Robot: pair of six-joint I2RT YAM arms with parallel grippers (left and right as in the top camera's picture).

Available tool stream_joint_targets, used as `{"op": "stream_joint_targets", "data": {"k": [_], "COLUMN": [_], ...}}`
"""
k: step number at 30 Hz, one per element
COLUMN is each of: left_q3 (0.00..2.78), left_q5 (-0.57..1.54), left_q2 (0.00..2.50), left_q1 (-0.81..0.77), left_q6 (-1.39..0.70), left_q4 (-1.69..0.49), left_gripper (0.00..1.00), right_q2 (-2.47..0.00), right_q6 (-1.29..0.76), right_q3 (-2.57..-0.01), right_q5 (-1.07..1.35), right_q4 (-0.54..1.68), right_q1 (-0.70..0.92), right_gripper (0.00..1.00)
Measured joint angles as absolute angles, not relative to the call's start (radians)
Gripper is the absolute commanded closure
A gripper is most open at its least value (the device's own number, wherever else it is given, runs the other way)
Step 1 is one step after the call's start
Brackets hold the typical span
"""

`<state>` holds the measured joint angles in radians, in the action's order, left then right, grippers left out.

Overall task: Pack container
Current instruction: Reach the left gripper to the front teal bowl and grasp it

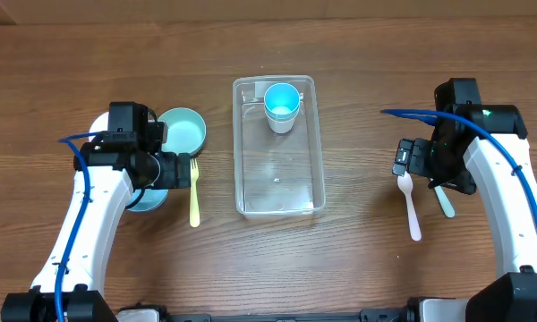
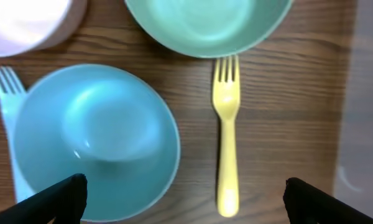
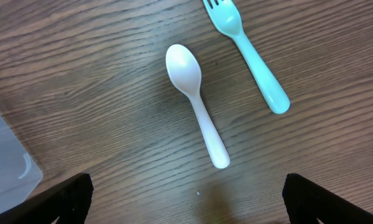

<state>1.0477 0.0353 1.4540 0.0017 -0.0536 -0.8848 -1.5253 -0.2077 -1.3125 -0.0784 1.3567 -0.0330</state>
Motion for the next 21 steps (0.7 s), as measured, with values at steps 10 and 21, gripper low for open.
{"op": "stream_joint_targets", "data": {"k": [10,21], "left_q3": [0.971,0.778], "left_q5": [-0.027,0.039], "left_q2": [1.455,1.467], "left_q1": [0.002,0.000], "left_q6": [-0.044,0.044], "left_q4": [-0.718,-0.534], "left_gripper": [0.00,0.54], "right_q2": [-1.525,-1.525], "right_q6": [-0.207,-0.208], "right_q3": [-1.312,-1.312], "right_q5": [-0.078,-0.078], "right_q4": [1.357,1.357], "right_q1": [-0.033,-0.033], "right_gripper": [0.00,0.00]}}
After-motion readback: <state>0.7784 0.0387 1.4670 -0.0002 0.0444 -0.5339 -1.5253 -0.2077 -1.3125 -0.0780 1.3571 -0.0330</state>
